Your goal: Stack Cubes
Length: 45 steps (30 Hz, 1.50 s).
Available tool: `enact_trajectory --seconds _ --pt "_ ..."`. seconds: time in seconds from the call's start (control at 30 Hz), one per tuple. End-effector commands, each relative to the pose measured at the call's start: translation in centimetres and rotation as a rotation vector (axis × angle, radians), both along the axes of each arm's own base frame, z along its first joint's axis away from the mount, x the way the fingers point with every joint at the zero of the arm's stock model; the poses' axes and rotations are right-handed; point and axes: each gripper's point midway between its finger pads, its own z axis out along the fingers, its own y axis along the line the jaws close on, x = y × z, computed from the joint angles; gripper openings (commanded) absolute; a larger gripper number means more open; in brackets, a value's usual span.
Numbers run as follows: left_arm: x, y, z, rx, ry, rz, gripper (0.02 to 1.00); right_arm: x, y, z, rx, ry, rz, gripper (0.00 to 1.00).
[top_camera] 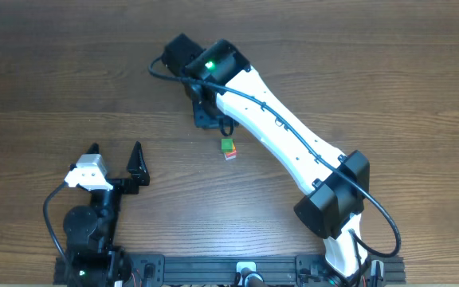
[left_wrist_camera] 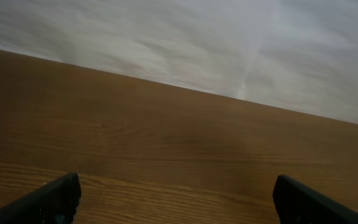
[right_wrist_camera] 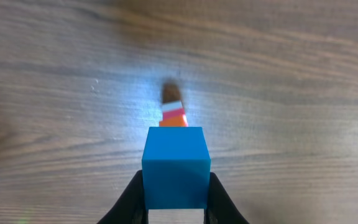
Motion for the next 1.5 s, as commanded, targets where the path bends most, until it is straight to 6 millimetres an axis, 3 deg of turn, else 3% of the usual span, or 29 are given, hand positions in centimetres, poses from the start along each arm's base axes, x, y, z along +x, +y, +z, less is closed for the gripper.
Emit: enact_trajectory --seconds 0.03,0.2,0.87,1.07,1.5 --pt "0.0 -0.1 0.0 -0.012 -0.004 -0.007 1.0 -1.8 -0.2 -0.8 0.009 0.021 -0.034 0.009" --pt "0.0 -0.1 0.0 -0.012 -0.004 -0.007 1.0 -2.8 -0.1 -2.0 0.062 0.026 -0.033 0.009" --pt "0.0 -0.1 0.0 -0.012 -0.004 -0.007 1.0 -4.2 -0.1 -3.5 0.057 0.067 -0.05 0.012" --pt "0.0 -0.1 0.0 -0.012 -0.004 -0.007 1.0 -4.4 -0.3 -4.5 0.058 0.084 -0.056 0.012" --pt "0.0 -0.1 0.0 -0.012 -0.004 -0.007 1.0 -3.7 -0.4 -4.6 0.069 0.072 -0.069 0.009"
